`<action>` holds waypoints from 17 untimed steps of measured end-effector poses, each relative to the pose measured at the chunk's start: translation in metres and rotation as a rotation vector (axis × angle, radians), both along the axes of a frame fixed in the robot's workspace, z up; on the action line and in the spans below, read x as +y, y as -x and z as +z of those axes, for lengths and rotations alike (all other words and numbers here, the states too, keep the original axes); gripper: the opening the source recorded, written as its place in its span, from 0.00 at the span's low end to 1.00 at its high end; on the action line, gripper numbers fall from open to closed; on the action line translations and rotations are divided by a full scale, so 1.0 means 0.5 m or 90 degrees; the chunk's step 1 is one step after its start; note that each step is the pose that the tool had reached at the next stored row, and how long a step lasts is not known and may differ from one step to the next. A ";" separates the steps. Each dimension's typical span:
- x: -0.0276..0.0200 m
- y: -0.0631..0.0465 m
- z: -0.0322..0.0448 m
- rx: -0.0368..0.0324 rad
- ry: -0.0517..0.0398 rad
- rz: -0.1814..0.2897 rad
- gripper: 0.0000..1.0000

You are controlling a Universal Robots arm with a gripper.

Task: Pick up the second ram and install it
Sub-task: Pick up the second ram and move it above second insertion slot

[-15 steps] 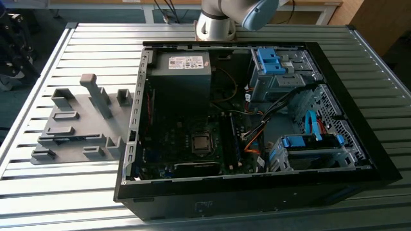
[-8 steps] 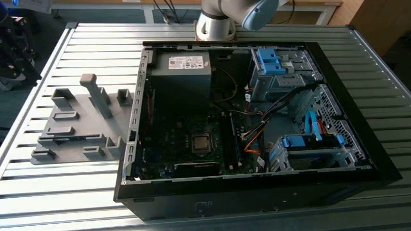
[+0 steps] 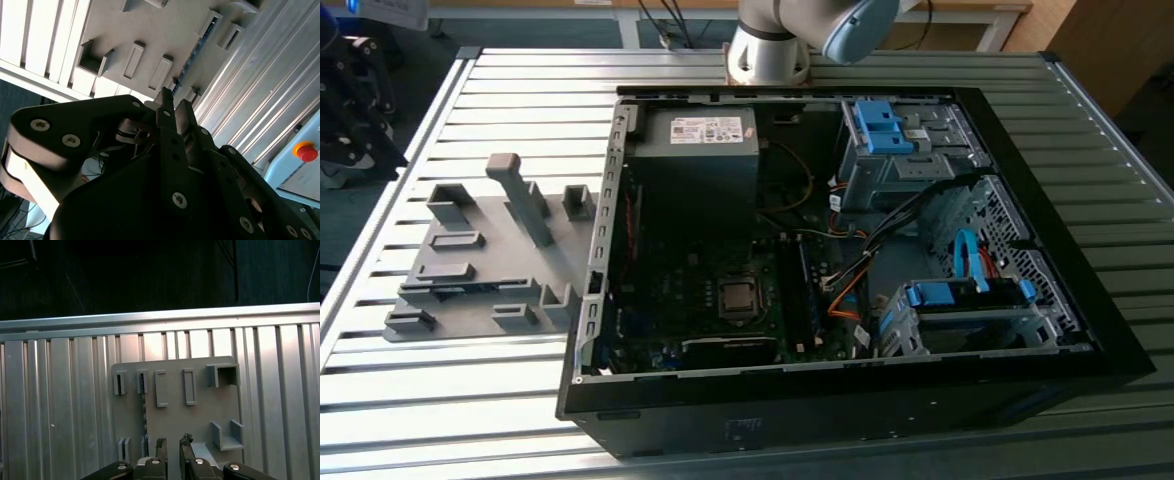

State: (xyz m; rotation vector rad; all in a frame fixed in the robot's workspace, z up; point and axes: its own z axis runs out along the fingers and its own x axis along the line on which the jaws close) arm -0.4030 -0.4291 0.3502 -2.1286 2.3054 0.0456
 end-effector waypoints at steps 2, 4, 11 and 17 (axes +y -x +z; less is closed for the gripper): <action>0.0000 0.000 -0.001 0.0001 0.0000 0.000 0.25; -0.0001 0.000 -0.002 0.0001 0.0001 0.000 0.25; -0.0004 0.000 -0.006 0.0001 0.0000 0.000 0.25; -0.0010 0.000 -0.012 0.0001 0.0001 0.000 0.25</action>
